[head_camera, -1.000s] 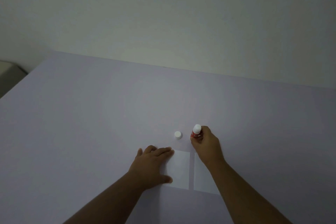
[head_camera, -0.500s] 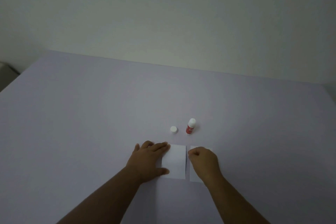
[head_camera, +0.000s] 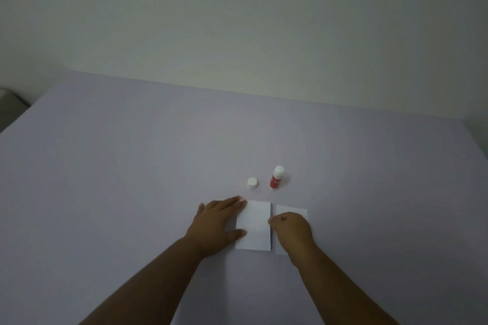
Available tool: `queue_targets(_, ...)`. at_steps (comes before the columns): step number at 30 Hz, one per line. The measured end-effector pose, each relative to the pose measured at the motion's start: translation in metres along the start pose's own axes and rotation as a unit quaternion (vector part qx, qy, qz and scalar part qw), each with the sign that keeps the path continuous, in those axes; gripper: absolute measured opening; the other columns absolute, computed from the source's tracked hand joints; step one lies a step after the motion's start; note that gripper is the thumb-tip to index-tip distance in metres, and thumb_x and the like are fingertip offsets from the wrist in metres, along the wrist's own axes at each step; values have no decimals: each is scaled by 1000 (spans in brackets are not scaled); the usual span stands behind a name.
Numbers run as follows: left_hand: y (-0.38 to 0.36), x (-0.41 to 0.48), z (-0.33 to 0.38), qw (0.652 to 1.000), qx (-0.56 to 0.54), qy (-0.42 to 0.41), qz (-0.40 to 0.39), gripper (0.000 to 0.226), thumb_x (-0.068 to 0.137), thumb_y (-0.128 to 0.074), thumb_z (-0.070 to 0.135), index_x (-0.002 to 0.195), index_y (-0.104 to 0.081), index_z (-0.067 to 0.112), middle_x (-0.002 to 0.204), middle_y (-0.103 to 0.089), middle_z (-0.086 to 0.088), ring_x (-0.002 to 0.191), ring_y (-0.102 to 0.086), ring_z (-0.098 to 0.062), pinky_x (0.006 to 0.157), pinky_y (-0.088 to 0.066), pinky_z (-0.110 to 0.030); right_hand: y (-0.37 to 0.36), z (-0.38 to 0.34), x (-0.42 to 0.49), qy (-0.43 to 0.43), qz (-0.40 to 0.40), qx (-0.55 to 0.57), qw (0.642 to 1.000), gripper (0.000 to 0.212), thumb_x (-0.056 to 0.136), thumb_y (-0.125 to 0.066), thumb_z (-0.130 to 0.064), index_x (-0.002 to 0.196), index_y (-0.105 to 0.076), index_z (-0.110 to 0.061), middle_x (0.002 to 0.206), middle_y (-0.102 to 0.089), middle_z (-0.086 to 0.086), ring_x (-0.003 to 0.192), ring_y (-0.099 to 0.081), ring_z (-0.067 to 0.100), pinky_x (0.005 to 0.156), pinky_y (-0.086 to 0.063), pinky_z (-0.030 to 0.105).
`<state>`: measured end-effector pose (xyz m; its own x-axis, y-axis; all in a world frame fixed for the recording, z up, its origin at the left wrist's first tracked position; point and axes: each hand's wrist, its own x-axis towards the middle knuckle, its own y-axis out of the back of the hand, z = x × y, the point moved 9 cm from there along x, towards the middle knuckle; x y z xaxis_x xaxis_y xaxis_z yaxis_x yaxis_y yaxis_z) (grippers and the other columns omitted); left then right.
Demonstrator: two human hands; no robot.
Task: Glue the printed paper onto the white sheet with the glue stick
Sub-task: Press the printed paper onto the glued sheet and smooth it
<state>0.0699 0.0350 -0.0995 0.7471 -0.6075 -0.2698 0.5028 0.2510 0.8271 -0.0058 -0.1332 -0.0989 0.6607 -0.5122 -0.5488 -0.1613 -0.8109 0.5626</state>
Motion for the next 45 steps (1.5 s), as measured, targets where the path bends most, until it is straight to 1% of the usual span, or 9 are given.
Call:
queue_targets(4,15,-19,-17,942,-289,141,91,26,85,-61,36,111,-62,31,121,-62,4,101,-55,-6,90,-42,-26,12,0,-8,16,8,81,997,22,88,-56,-22,95,-69,-4,76,-60,6,69,-54,19,68,-42,29)
queue_targets(7,2,-28,-12,881,-428,197,52,11,85,-64,32,89,-71,24,90,-71,0,77,-61,-12,81,-54,-36,21,-1,-14,26,13,116,993,19,88,-57,-22,89,-69,-7,64,-56,-1,60,-49,15,57,-40,24)
queue_targets(12,2,-30,8,852,-486,189,37,11,82,-68,23,77,-72,14,75,-69,-6,68,-61,-16,70,-56,-26,34,-3,-24,46,20,124,991,16,88,-57,-24,74,-63,-17,62,-54,-4,58,-47,12,54,-39,25)
queue_targets(16,5,-32,17,839,-503,202,48,11,82,-69,20,75,-72,12,76,-70,-8,69,-64,-18,61,-55,-22,48,-3,-31,57,58,105,991,19,88,-56,-23,82,-67,-8,69,-60,3,65,-51,18,65,-44,31)
queue_targets(20,6,-36,29,826,-511,226,76,9,81,-69,17,78,-71,8,79,-71,-12,70,-65,-22,60,-55,-24,65,-29,-52,183,138,48,972,13,85,-60,-20,88,-71,-13,83,-65,-4,77,-56,11,73,-43,20)
queue_targets(25,3,-35,53,832,-509,206,83,7,81,-70,17,79,-73,10,71,-70,-10,64,-63,-20,67,-57,-28,44,-37,-65,218,77,16,973,12,85,-62,-20,90,-73,-16,81,-65,-7,73,-55,5,64,-36,2)
queue_targets(32,-3,-33,70,850,-484,186,92,9,85,-65,18,82,-72,20,81,-72,-2,76,-68,-18,69,-57,-23,48,-15,-59,151,45,104,982,16,85,-61,-24,94,-73,-18,90,-71,-4,86,-63,14,79,-50,22)
queue_targets(40,-2,-36,90,920,-349,145,107,27,92,-46,9,95,-72,15,100,-71,-3,90,-63,-15,92,-51,-31,51,14,-56,75,44,182,979,18,79,-66,-23,62,-66,-29,72,-66,-10,74,-61,16,63,-46,23)
queue_targets(45,-15,-32,95,920,-361,127,83,22,92,-51,15,90,-72,22,112,-63,7,104,-54,-13,82,-47,-19,57,23,-53,69,60,165,982,18,83,-63,-22,66,-62,-27,70,-63,-10,63,-57,10,51,-41,17)
